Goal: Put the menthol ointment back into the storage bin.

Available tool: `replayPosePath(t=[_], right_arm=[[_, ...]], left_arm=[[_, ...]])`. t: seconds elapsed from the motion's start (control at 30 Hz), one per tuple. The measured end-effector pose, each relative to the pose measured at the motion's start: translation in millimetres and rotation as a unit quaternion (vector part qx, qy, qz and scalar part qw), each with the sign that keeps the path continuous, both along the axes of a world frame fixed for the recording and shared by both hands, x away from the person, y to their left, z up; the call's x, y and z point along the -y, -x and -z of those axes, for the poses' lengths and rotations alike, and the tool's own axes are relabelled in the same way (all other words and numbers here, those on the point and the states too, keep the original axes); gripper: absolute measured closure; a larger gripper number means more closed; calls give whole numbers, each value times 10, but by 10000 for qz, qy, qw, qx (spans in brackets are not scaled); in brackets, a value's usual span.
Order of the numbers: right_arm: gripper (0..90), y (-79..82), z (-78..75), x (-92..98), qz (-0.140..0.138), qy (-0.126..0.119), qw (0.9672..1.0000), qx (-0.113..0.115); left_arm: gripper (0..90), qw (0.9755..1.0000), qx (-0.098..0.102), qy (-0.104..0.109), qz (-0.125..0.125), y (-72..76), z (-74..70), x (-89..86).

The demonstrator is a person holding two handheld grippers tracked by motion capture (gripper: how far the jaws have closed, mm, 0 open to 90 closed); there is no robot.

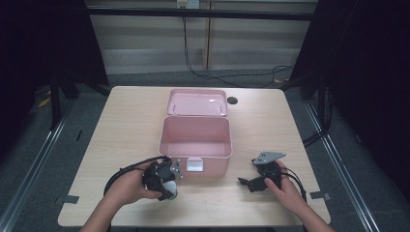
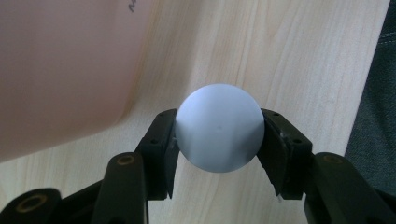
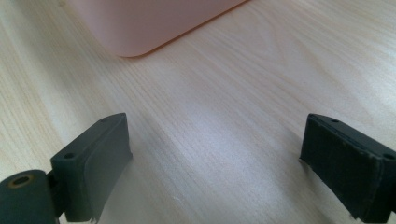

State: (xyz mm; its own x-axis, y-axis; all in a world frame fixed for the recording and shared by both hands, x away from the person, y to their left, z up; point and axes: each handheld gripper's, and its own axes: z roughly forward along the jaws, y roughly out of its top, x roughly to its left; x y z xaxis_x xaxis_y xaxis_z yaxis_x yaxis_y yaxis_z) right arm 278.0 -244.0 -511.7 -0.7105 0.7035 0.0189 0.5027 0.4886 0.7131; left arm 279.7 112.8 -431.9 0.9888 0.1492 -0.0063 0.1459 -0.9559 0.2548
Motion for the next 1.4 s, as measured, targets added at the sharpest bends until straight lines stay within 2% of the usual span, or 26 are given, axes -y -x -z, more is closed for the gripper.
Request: replayPosePath(t=[0.07,0.17,0.33,0.37,0.4,0.5,0.73,0.8,0.9,1.03,1.2,1.37,1.4], right_arm=[[77,0,0,0,5,-1,10000,-3],[77,2,0,-1,11,-3,10000,-7],[77,2,0,-1,11,-2,10000,-7],[77,2,-1,-1,12,-3,10000,-9],[77,2,0,-1,12,-3,10000,-8],[77,2,-1,-1,12,-3,10000,-8],[77,1,0,-1,7,-5,10000,-4],[77,2,0,-1,11,-3,10000,-7],[77,2,0,-1,12,-4,10000,-8],[77,2,-1,-2,19,-9,10000,-10],[77,0,1,-1,7,-14,10000,1],[77,0,0,-1,12,-8,10000,3],[77,0,0,-1,12,-9,10000,3]], left_arm=[[502,10000,8,-36,53,8,-4,3],[502,9999,-88,-107,40,20,-29,3],[503,9997,-218,-73,-50,29,-130,-23],[503,9997,-228,-6,-88,32,-149,-34],[503,9996,-269,-54,-105,28,-187,-43],[503,9993,-333,-8,-174,18,-271,-75],[503,9982,-480,-44,-350,-7,-488,-137],[503,9982,-493,-98,-322,-33,-557,-158],[504,9979,-509,-57,-390,-55,-643,-181],[504,9971,-607,-110,-452,-107,-755,-198],[503,9966,-598,-156,-538,-160,-887,-212],[504,9966,-563,-82,-599,-202,-1023,-225],[504,9961,-609,-93,-637,-212,-1054,-228]])
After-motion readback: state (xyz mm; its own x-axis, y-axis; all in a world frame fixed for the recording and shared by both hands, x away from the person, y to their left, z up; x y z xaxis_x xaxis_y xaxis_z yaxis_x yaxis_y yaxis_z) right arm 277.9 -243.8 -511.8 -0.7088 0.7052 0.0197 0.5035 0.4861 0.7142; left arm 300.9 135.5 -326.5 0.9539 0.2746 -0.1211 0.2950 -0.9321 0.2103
